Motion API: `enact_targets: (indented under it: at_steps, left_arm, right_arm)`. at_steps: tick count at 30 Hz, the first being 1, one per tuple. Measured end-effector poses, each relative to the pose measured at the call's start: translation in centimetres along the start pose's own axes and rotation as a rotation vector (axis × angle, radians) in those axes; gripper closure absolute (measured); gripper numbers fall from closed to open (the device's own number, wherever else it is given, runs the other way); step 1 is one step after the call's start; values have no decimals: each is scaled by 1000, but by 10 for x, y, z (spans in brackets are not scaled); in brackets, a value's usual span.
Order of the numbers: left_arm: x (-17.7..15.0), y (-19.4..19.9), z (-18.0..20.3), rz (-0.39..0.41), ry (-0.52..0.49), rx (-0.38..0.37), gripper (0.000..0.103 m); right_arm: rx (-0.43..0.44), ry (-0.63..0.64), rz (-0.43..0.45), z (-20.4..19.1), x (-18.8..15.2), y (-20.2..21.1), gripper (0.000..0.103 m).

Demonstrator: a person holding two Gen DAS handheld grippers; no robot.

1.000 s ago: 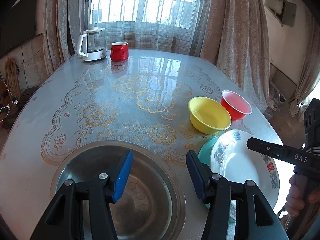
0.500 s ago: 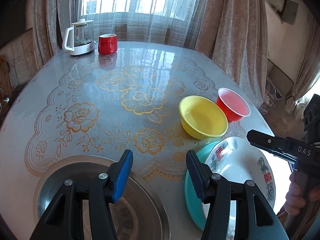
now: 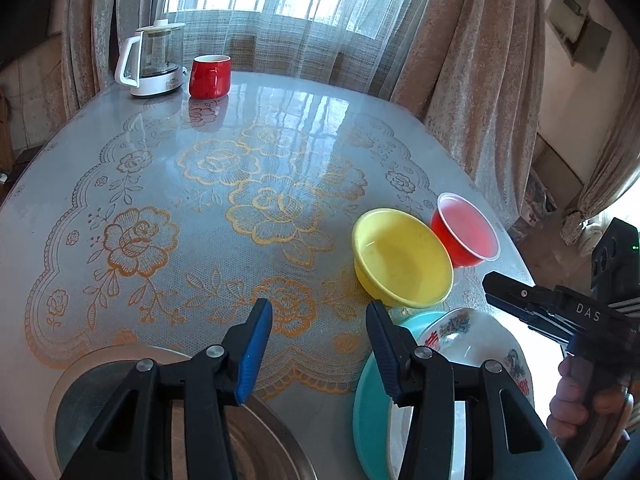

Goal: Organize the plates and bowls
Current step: 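Release the steel bowl and grasp the yellow bowl rim with the left tool, then lift the yellow bowl and lower it into the steel bowl with the left tool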

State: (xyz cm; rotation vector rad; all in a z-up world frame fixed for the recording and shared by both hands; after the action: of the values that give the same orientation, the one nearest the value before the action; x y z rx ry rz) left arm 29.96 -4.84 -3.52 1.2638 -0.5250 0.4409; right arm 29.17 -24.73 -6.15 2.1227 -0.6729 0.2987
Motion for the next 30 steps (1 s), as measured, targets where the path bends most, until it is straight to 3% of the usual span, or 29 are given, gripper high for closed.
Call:
enact_targets:
  at_steps: [11,15,17,19,23,30]
  left_arm:
    - [26,-49,24,-80,102,-46,56]
    - [26,-73,30,-120,94,-13,57]
    - [25,-84,34,-145,80,-17,62]
    - [22,-91,39,-162,45,-18,79]
    - [19,-88,44,-143,24,-30,84]
    - [26,-61,33,-87,30,-33,84]
  right_arm:
    - [-48,-28,-53,12,14,-32,64]
    - [-78,-40,-80,21,15,-45,67]
    - [-85,-27,-89,21,15,-50,73]
    - [-104,5,-95,18,15,-55,79]
    - [-142,74,-86,11,15,-55,85]
    - [-104,110,-64,-10,22,-47,85]
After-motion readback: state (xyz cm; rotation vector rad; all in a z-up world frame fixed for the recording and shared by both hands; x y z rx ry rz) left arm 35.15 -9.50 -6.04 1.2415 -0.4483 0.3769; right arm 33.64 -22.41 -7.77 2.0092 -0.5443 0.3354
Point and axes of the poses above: each gripper's, at about its wrist camera, not at the fingertips, and y roughly against the way its jaws point, z to its right, x to its top, the point moved 9 cm from there along -y, roughly the way its jaws point, and after that the axes turned 5 degrees about x, right-handed, at the moved point
